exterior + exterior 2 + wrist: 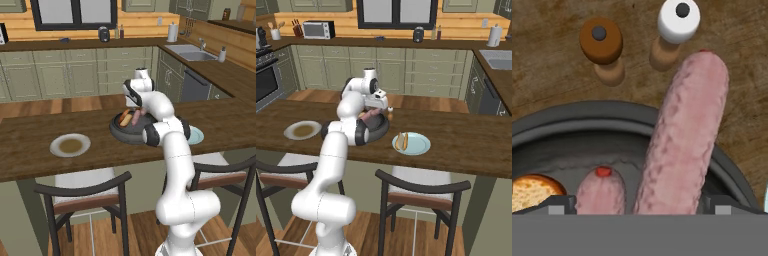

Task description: Place one bun and one sausage from the bowl on each plate.

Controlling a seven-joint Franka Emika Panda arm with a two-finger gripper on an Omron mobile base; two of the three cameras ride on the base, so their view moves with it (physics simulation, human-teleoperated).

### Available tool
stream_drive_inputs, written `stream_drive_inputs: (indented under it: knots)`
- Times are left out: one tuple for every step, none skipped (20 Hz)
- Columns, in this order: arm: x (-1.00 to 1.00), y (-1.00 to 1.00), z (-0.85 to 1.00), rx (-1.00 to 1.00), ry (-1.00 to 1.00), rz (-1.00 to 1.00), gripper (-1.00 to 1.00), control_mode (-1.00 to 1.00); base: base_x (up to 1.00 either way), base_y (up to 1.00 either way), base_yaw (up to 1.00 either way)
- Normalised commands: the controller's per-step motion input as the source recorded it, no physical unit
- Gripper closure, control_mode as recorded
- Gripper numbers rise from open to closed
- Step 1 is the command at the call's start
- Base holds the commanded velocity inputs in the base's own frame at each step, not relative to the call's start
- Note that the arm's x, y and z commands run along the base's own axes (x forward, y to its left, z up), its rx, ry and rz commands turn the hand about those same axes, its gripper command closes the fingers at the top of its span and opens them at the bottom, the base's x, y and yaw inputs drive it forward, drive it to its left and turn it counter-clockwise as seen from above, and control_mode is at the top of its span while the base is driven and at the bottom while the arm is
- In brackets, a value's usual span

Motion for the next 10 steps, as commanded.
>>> stream_drive_inputs:
  knots:
    - [-0.06,-0.21,-0.19,0.00,0.00,0.00,-1.00,-1.00,0.00,0.00,0.00]
    - [-0.04,-0.23,-0.16,0.00,0.00,0.00,-1.00,-1.00,0.00,0.00,0.00]
    - [0.00,-0.24,-0.16,0.00,0.00,0.00,-1.00,-1.00,0.00,0.00,0.00]
    - [0.00,-0.23,-0.14,0.00,0.00,0.00,-1.00,-1.00,0.00,0.00,0.00]
    - [0.00,-0.23,-0.16,0.00,0.00,0.00,-1.00,-1.00,0.00,0.00,0.00]
    - [0.00,-0.11,-0.25,0.00,0.00,0.00,1.00,-1.00,0.00,0.00,0.00]
    - [0.00,-0.06,-0.25,0.00,0.00,0.00,1.00,-1.00,0.00,0.00,0.00]
    - [0.00,-0.04,-0.18,0.00,0.00,0.00,1.00,-1.00,0.00,0.00,0.00]
    - [0.00,0.00,-0.06,0.00,0.00,0.00,1.00,-1.00,0.00,0.00,0.00]
    - [0.00,0.00,0.00,0.00,0.00,0.00,1.00,-1.00,0.00,0.00,0.00]
